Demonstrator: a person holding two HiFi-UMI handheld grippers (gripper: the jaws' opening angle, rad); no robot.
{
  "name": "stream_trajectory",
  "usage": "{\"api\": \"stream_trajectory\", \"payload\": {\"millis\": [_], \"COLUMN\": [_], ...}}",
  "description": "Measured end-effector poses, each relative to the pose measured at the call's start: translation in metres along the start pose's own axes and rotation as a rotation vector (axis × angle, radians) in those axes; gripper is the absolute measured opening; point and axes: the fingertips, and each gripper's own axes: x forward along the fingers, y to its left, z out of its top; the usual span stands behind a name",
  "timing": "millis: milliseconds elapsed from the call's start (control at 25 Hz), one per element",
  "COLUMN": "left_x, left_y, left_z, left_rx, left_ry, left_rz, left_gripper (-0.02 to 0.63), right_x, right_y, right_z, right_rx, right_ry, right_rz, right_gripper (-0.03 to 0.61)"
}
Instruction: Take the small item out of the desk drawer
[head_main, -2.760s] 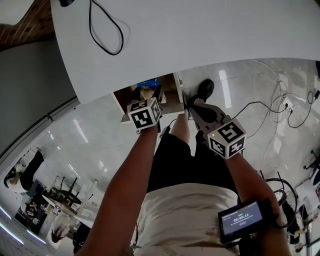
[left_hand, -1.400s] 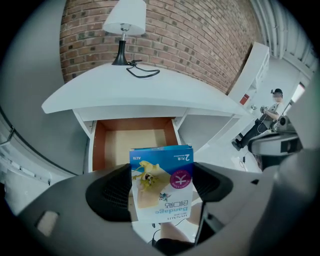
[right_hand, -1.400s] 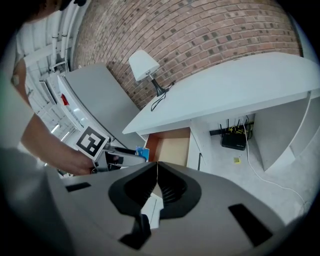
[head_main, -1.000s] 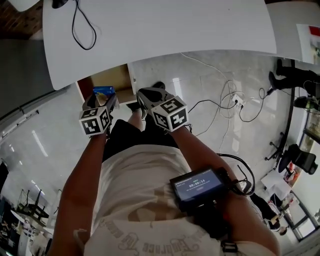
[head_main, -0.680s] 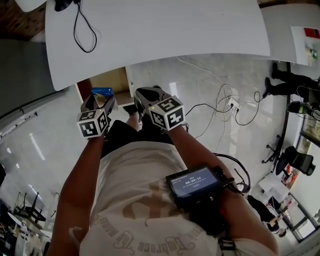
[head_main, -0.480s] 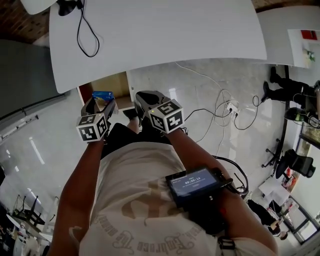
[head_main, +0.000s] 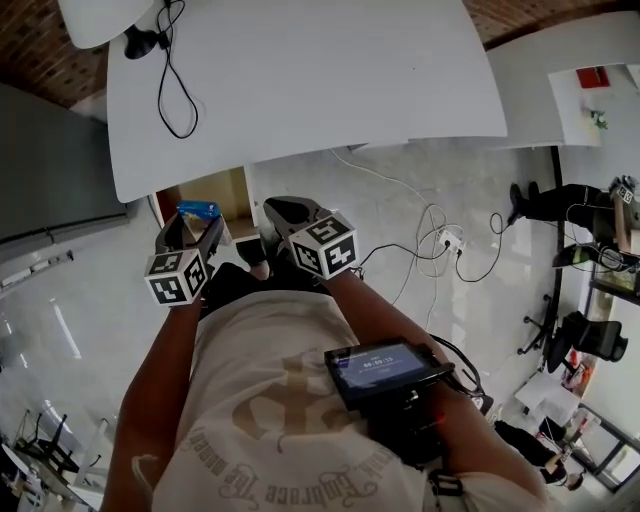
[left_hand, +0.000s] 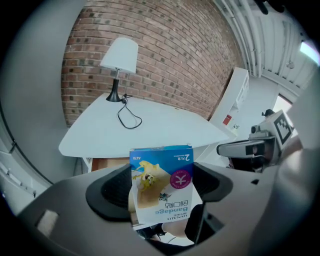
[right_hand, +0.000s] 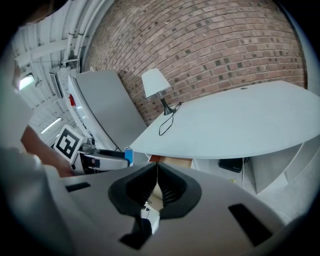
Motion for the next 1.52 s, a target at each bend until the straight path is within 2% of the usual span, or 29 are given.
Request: {"api": "stream_trajectory", "payload": {"millis": [440,680,800,920,1240,1520], "left_x": [-0.040,-0.054,-0.067,-0.072,-0.083,-0.090], "left_y": [-0.013,-0.007,0.008,0.000,-0.013,-0.026], "left_z": [0.016,0.032,0.046,0.049,0.062,0.072], "left_rx": [0.016,0.035,0.054,0.059,0.089,0.137], "left_ry": [-0.106,-0.154,-0.187,-0.218,-0.263,-0.286], "left_rz": [-0.003,-0.021,-0.001,-0.005,-0.029,-0.047], "left_gripper": [0.379,0.379,0.379,0.379,0.379,0.379], "right_x": [-0.032,-0.030,-0.017,-0.026,-0.049,-0.056], "right_y": [0.020,0.029,0.042,0.049,0.072,0.078], "right_z": [0.027,0.042,0.056,0.067,0.100,0.098], "right_rx": [-0.073,-0.101,-0.132,-0.163,-0.245,-0.269], "right_ry": [-0.075,-0.091,-0.107,-0.127,-0.187,-0.200], "right_rz": [0.027,0.022,0.049,0.068,0.127,0.138], "right_gripper": [0.006,0.006,0.006,0.006,0.006,0.006]}}
